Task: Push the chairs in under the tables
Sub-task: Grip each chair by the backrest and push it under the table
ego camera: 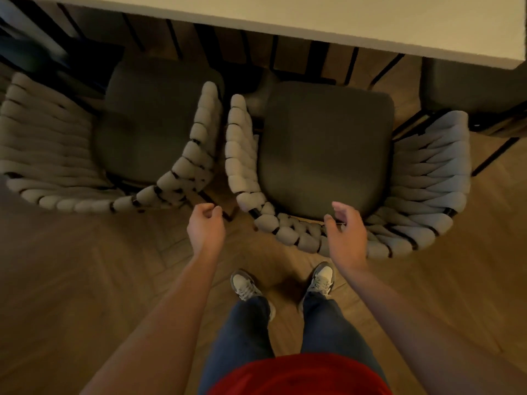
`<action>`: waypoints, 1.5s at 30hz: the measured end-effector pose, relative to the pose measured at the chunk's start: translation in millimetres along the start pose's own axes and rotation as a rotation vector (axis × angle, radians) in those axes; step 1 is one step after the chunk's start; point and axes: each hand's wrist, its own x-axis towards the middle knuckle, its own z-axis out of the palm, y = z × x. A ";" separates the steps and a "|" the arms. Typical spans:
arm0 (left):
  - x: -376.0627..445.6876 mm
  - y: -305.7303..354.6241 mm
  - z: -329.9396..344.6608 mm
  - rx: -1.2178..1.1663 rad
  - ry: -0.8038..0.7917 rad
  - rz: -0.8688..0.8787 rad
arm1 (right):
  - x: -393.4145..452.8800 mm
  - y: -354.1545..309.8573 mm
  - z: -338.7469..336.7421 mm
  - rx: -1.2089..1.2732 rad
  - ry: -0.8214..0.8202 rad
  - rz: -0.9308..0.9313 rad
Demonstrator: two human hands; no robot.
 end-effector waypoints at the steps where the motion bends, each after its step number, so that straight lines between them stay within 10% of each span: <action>1: 3.7 -7.4 -14.7 -0.009 0.002 -0.008 | -6.0 -7.4 14.5 -0.004 -0.029 -0.011; 21: 148.6 -96.2 -318.6 -0.241 0.148 -0.138 | -90.3 -225.5 322.5 -0.128 -0.591 -0.341; 45: 466.9 -120.1 -582.9 -0.214 0.108 -0.175 | -108.7 -475.6 685.8 -0.084 -0.604 -0.233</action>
